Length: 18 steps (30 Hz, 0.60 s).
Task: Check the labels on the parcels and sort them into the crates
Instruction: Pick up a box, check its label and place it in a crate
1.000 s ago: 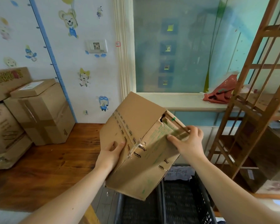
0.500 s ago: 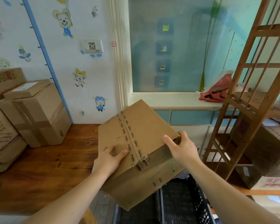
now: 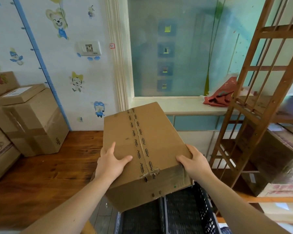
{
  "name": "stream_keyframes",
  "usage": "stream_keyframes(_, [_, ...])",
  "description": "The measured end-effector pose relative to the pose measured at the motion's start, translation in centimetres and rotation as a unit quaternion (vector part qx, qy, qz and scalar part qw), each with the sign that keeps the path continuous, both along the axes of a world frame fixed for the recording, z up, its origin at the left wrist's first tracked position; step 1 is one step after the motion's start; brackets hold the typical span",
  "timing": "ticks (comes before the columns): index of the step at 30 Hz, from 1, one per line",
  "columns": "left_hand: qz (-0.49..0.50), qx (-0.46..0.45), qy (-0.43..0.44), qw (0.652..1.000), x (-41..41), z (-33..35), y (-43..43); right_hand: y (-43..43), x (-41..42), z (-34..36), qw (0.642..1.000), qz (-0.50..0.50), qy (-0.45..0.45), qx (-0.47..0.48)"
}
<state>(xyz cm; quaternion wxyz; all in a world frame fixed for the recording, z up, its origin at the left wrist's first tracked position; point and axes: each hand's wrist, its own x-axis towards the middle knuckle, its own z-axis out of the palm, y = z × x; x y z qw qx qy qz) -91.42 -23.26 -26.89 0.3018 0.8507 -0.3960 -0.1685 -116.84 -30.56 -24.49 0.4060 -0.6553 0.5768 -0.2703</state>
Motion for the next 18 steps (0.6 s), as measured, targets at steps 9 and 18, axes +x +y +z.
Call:
stream_keyframes(9, [0.064, -0.033, 0.097, 0.993, 0.5, -0.1, -0.9, 0.5, -0.5, 0.2, 0.999, 0.015, -0.01, -0.035])
stream_keyframes(18, [0.142, -0.117, 0.134, 0.974, 0.6, 0.9, -1.0, 0.8, -0.5, -0.3, 0.999, 0.051, -0.006, 0.004])
